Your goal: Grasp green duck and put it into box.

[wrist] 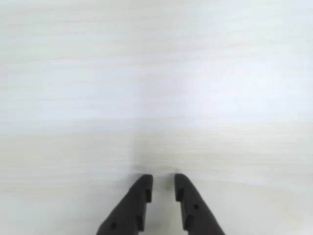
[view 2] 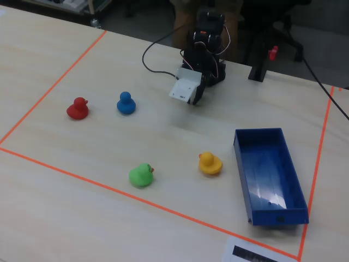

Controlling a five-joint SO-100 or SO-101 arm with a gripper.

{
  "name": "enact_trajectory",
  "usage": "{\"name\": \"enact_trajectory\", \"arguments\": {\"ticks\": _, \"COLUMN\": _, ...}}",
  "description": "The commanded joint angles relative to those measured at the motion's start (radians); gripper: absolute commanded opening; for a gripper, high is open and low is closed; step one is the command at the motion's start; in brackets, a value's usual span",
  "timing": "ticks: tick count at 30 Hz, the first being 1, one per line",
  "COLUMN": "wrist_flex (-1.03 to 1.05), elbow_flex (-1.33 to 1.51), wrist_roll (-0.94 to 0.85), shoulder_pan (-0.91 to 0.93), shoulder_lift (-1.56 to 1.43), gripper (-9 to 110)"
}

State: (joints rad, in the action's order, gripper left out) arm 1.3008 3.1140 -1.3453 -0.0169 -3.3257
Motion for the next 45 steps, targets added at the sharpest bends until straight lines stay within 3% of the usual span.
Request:
{"name": "enact_trajectory", "arguments": {"ticks": 1, "wrist_flex": 0.015, "elbow_flex": -0.003, "wrist_roll": 0.005, "shoulder_pan": 0.008, "shoulder_lift": 0.014, "gripper": 3}}
{"name": "enact_trajectory", "arguments": {"ticks": 25, "wrist_flex": 0.009, "elbow_flex": -0.003, "wrist_roll": 0.011, "shoulder_pan": 0.018, "shoulder_lift": 0.014, "gripper": 0}}
{"name": "enact_trajectory", "arguments": {"ticks": 30, "wrist_flex": -0.11, "elbow_flex": -0.035, "wrist_roll": -0.017, "shoulder_pan": 0.064, "shoulder_lift": 0.126, "gripper": 0}}
{"name": "enact_trajectory", "arguments": {"ticks": 38, "wrist_flex": -0.186, "elbow_flex": -0.614, "wrist_roll": -0.011, "shoulder_pan": 0.118, "shoulder_lift": 0.601, "gripper": 15}}
{"name": "enact_trajectory", "arguments": {"ticks": 42, "wrist_flex": -0.199, "elbow_flex": -0.914, "wrist_roll": 0.003, "shoulder_pan": 0.141, "shoulder_lift": 0.828, "gripper": 29}}
{"name": "enact_trajectory", "arguments": {"ticks": 45, "wrist_flex": -0.334, "elbow_flex": -1.035, "wrist_roll": 0.014, "shoulder_pan": 0.164, "shoulder_lift": 0.945, "gripper": 31}}
